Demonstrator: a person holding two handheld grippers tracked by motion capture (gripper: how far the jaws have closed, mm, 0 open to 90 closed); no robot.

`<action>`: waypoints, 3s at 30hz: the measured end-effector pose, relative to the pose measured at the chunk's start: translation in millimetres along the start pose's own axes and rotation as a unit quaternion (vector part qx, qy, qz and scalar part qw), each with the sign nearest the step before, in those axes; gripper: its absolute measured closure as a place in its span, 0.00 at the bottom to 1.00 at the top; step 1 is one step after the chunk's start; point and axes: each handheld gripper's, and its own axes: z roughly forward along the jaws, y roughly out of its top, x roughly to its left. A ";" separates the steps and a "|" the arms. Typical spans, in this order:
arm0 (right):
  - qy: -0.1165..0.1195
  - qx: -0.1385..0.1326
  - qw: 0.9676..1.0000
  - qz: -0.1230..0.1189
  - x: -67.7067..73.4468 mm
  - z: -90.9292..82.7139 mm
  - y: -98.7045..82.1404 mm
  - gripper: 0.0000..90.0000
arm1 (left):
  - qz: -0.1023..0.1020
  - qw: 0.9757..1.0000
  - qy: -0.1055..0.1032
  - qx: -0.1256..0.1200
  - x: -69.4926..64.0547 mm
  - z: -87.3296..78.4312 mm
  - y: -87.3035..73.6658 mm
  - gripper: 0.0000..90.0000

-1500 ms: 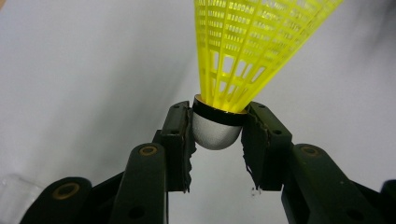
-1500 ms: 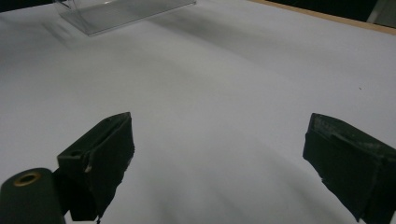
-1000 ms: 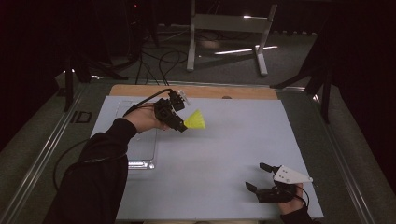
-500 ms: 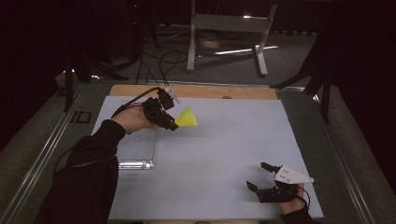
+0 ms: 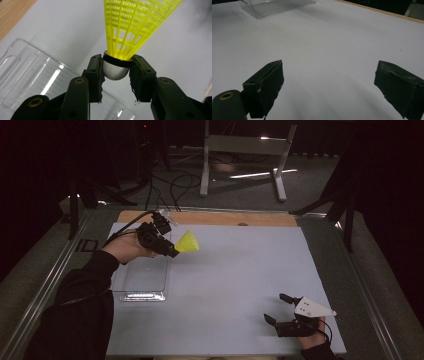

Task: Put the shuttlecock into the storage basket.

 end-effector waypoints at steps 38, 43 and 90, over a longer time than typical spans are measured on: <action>0.005 0.007 1.000 0.007 0.0 1.3 0.3 0.10 | -0.105 0.993 0.044 -0.013 28.3 -23.5 -103.7 0.71; 0.004 0.008 1.000 0.007 0.2 1.6 0.6 0.10 | -0.118 0.991 0.052 -0.041 25.9 -29.3 -112.9 0.71; 0.003 0.013 1.000 0.012 -1.6 1.1 -0.6 0.10 | -0.250 0.959 0.133 -0.029 8.2 4.2 -173.1 0.71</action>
